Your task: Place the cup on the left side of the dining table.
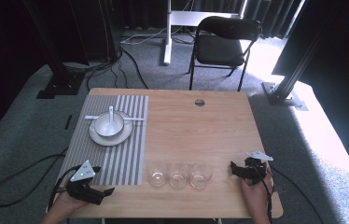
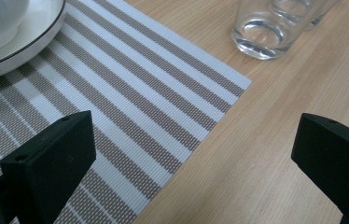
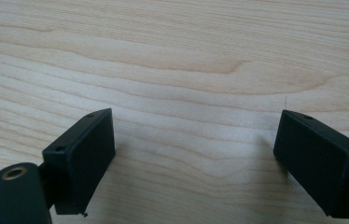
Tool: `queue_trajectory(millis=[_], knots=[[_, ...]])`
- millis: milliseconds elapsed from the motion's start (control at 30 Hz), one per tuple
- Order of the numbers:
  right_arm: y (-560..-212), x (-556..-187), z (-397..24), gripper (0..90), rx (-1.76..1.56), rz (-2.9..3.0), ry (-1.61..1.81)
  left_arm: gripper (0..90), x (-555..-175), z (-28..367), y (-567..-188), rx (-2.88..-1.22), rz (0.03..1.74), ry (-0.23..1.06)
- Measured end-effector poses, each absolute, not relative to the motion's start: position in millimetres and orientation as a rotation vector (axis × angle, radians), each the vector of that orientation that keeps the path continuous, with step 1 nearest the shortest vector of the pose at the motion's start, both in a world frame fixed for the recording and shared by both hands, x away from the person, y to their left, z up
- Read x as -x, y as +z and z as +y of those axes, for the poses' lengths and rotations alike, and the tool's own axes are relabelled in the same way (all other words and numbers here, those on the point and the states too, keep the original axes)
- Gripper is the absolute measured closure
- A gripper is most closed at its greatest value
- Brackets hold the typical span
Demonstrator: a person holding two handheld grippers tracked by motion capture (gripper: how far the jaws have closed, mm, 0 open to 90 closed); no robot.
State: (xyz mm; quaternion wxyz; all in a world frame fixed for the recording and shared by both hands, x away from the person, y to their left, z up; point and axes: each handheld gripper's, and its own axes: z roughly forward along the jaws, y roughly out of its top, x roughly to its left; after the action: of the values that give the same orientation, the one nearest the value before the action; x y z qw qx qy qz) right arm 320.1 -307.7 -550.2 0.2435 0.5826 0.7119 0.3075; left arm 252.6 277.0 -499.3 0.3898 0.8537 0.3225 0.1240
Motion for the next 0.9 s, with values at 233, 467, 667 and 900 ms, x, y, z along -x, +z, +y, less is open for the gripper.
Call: queue_trajectory(millis=[233,467,667,900], knots=[[-550,-320,-308,12.0,-1.592,1.945,0.84,0.2,-255,265,-494,-2.176,0.778,0.319],[-550,-320,-308,12.0,-1.591,1.945,0.84,0.2,-260,253,-489,-2.201,0.746,0.307],[-550,-320,-308,12.0,-1.592,1.945,0.84,0.2,-263,243,-485,-2.204,0.707,0.303],[-550,-320,-308,12.0,-1.591,1.945,0.84,0.2,-267,227,-480,-2.225,0.664,0.297]])
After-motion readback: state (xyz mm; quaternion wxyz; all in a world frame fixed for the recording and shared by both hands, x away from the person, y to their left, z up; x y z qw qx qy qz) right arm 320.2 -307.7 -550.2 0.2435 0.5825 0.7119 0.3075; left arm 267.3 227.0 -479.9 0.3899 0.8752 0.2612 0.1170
